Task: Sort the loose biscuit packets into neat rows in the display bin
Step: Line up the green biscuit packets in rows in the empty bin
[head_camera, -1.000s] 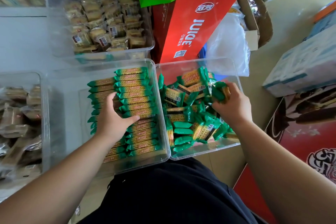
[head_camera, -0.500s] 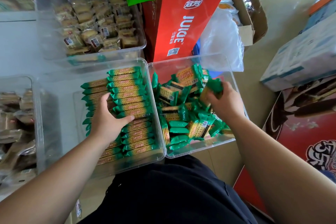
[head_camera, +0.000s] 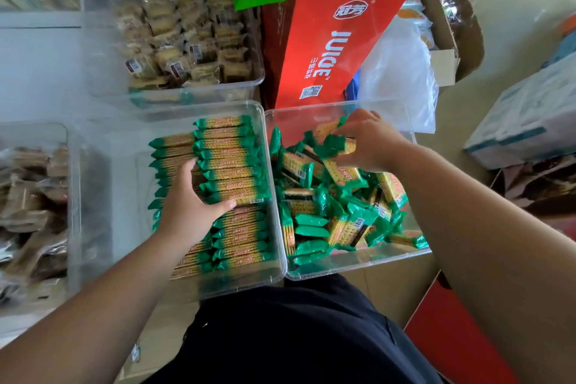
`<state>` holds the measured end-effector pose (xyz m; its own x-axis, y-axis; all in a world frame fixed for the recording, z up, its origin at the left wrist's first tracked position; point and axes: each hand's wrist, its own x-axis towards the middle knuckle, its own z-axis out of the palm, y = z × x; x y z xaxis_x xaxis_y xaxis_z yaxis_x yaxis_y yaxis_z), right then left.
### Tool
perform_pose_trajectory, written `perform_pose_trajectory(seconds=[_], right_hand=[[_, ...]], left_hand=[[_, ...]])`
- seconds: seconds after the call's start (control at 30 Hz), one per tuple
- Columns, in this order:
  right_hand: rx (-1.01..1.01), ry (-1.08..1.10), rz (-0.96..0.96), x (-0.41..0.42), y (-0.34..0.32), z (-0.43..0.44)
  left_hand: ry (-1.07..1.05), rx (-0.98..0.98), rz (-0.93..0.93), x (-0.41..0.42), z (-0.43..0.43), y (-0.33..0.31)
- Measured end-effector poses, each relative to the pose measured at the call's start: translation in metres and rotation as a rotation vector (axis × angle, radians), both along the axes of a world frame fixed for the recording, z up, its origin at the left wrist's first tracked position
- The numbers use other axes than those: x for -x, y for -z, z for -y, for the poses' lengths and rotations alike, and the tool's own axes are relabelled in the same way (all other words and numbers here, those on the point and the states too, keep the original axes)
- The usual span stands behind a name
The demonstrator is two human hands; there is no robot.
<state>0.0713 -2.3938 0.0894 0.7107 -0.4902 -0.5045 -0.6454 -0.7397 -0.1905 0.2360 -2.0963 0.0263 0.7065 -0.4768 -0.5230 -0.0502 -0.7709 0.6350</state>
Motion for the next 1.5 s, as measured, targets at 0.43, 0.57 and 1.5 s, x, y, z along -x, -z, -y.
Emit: perform_pose_trajectory(seconds=[0.43, 0.57, 1.5], right_hand=[[-0.034, 0.0, -0.106, -0.004, 0.006, -0.012], [0.032, 0.074, -0.193, 0.008, 0.002, -0.02], [0.229, -0.389, 0.173, -0.048, 0.029, -0.203]], left_hand=[[-0.001, 0.014, 0.0, 0.003, 0.004, -0.008], [0.012, 0.014, 0.004, 0.0, 0.003, -0.009], [0.083, 0.153, -0.396, 0.001, -0.059, -0.017]])
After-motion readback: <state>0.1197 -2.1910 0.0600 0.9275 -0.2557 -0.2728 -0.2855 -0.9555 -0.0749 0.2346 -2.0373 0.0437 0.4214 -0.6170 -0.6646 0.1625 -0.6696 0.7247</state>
